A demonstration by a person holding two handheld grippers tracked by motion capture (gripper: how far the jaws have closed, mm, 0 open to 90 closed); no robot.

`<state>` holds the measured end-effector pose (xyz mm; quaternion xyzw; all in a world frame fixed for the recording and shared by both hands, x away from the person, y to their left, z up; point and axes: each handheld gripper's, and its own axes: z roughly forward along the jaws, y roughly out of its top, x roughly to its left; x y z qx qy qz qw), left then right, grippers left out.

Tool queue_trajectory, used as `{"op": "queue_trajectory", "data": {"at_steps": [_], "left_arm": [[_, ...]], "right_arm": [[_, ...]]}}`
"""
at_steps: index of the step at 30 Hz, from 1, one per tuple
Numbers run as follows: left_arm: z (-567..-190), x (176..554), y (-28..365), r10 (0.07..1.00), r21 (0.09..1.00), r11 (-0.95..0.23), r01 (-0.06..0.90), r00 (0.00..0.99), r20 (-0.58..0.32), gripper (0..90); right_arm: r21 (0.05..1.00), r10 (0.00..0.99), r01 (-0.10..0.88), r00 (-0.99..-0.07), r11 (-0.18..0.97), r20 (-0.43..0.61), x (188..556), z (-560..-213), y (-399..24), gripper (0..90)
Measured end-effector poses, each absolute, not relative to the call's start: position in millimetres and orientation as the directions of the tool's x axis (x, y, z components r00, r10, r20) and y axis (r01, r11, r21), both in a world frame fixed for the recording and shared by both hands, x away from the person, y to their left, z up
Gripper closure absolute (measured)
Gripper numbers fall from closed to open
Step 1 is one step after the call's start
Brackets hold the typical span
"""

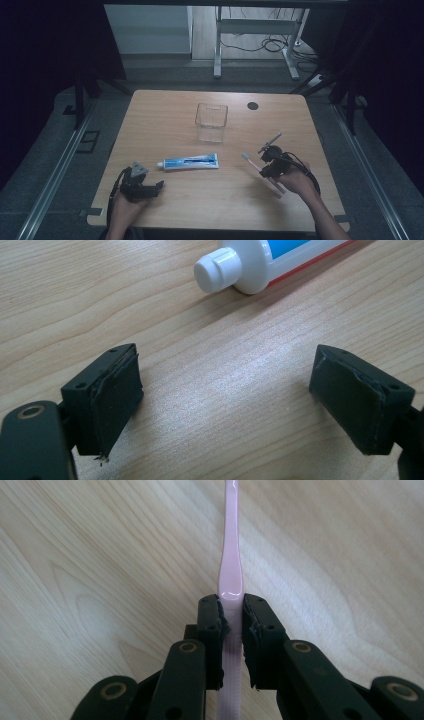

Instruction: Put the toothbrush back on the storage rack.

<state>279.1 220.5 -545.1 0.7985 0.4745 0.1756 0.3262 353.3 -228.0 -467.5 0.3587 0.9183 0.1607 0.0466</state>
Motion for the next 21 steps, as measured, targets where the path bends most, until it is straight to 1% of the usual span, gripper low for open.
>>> {"op": "queue_trajectory", "data": {"at_steps": [6, 21], "left_arm": [[-545.1, 279.1, 220.6, 0.872, 0.688, -0.337, 0.643, 0.488, -0.029, 13.1], [-545.1, 279.1, 220.5, 0.872, 0.688, -0.337, 0.643, 0.488, -0.029, 13.1]], "right_arm": [[0.385, 0.678, 0.636, -0.734, 0.668, 0.037, 359.3, -455.0, -226.4, 78.7], [0.448, 0.678, 0.629, -0.732, 0.635, 0.066, 368.7, -439.5, -219.1, 78.6]]}}
